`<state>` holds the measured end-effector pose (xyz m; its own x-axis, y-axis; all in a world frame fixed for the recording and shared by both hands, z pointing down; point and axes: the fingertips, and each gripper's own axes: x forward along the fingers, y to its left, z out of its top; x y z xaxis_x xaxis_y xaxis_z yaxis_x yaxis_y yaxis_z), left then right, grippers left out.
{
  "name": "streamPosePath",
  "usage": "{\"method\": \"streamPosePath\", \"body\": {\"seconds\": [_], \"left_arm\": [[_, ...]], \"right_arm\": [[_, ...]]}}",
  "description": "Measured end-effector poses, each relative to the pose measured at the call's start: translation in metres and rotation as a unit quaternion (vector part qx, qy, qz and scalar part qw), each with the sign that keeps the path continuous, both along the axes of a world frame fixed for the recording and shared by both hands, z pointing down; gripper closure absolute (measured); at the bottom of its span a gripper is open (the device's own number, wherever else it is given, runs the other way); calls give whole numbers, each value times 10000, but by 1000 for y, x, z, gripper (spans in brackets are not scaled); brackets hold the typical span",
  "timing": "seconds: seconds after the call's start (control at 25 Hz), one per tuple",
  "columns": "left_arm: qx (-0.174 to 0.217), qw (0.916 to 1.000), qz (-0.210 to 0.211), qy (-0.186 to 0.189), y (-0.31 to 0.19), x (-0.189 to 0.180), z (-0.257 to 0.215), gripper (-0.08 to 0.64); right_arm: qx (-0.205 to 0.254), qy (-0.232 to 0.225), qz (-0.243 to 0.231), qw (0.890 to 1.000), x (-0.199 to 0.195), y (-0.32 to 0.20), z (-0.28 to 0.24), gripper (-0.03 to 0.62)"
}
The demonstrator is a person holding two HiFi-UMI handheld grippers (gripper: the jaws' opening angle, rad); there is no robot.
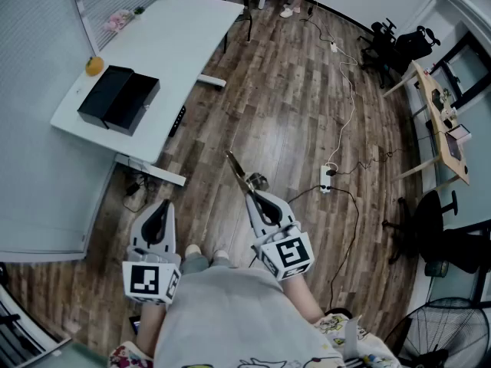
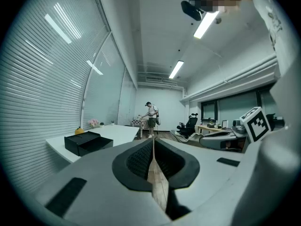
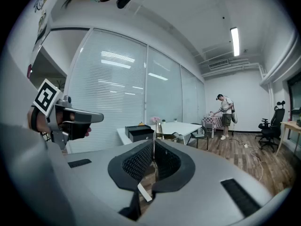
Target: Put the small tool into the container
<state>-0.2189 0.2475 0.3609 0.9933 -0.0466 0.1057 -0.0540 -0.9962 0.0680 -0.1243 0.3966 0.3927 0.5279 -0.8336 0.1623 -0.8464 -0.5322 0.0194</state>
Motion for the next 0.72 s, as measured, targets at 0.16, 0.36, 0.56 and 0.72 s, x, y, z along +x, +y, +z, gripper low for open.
{"method": "streamPosePath", "body": {"seconds": [0.16,0.36,0.56,0.72], "left_arm": [[-52,9999,-53,-76,5,-1,6,548],[80,9999,-123,-24,13,0,5,548],[128,9997,-194,-33,23,1,5,548],[86,9997,-198,-140,25,8,11,548]], "right_arm": [[43,-72,18,10000,4,7,0,586],[107,-107,-39,9999,5,19,1,586],[123,-112,-78,9998,7,33,2,586],[148,-199,-36,9997,14,39,8,586]]}}
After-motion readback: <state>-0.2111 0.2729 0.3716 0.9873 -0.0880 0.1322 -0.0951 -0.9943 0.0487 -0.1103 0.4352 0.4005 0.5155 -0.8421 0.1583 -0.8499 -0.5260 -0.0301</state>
